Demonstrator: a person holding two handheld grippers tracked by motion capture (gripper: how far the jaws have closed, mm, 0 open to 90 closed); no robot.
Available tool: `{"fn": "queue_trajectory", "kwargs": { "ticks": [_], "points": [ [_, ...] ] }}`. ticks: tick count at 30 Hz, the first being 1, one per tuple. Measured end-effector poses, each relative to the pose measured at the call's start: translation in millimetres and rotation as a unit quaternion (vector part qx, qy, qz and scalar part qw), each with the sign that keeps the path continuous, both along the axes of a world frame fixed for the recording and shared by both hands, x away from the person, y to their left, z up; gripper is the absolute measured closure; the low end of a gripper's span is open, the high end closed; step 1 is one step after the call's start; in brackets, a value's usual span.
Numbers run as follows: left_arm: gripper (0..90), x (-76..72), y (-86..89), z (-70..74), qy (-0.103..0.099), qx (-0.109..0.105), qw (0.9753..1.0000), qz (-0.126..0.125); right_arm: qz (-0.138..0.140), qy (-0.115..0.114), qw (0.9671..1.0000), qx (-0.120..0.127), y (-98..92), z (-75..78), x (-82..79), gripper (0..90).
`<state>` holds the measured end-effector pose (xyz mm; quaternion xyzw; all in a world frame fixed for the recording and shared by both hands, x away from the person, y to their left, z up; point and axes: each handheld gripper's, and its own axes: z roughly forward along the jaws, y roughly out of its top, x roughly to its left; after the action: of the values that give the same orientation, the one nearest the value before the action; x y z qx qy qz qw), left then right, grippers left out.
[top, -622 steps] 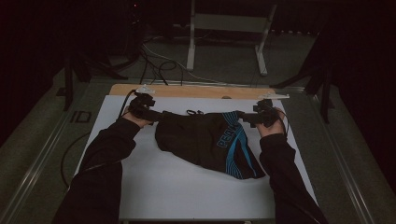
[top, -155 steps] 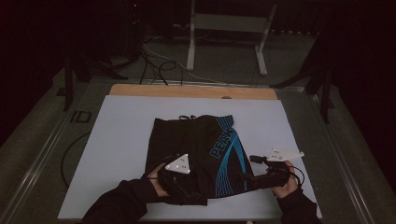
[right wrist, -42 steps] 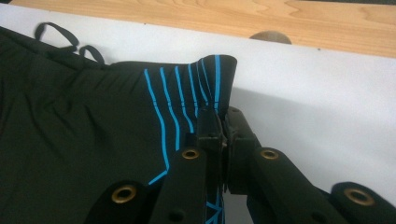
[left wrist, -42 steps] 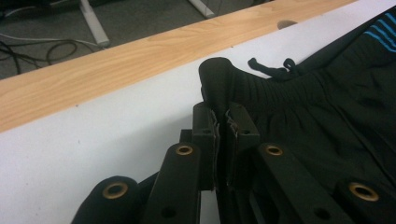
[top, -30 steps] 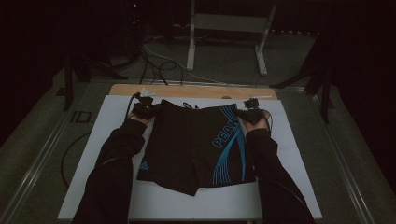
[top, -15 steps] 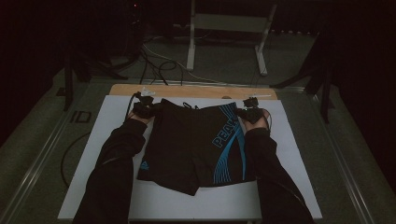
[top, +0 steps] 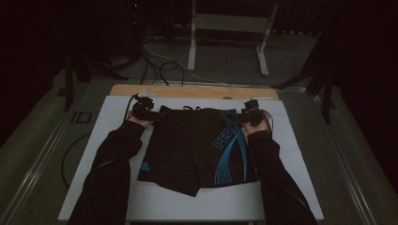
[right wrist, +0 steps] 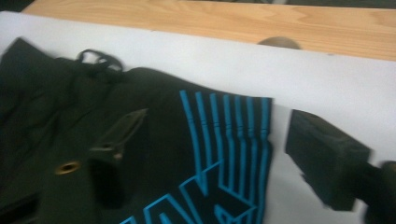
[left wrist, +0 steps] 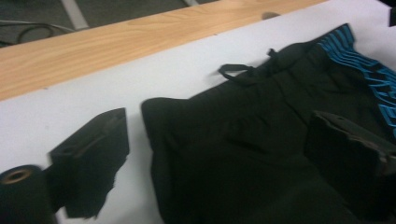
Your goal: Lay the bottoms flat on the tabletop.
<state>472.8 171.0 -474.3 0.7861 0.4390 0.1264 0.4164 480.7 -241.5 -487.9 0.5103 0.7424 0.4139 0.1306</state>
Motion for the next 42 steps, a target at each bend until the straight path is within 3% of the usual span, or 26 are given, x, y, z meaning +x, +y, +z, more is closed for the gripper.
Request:
{"fn": "queue_trajectory", "kwargs": {
  "ticks": [7, 14, 22, 26, 30, 42],
  "points": [
    [0.6, -7.9, -4.5, 2.4, 0.005, -0.013, 0.9995, -0.030, 0.030, -0.004, 0.9995, 0.008, 2.6, 4.0, -6.3, 13.5],
    [0.5, -16.6, -6.8, 8.3, 0.004, -0.016, 0.9985, -0.052, 0.066, -0.008, 0.9977, -0.016, 13.8, 8.7, -16.0, 10.2],
    [0.3, -28.1, -5.2, 14.0, 0.020, -0.024, 0.9960, -0.084, 0.100, -0.014, 0.9946, -0.023, 23.2, 13.9, -24.2, 9.6],
    [0.3, -32.2, -5.5, 15.2, 0.018, -0.024, 0.9952, -0.093, 0.114, -0.016, 0.9931, -0.019, 26.4, 16.6, -29.4, 9.6],
    [0.3, -47.1, -6.0, 17.5, 0.016, -0.023, 0.9930, -0.115, 0.132, -0.034, 0.9905, -0.021, 31.1, 22.5, -41.0, 9.6],
    [0.3, -80.6, 6.6, 15.6, 0.000, -0.031, 0.9911, -0.130, 0.168, -0.053, 0.9840, -0.026, 36.4, 27.9, -74.3, 9.6]
  ]
}}
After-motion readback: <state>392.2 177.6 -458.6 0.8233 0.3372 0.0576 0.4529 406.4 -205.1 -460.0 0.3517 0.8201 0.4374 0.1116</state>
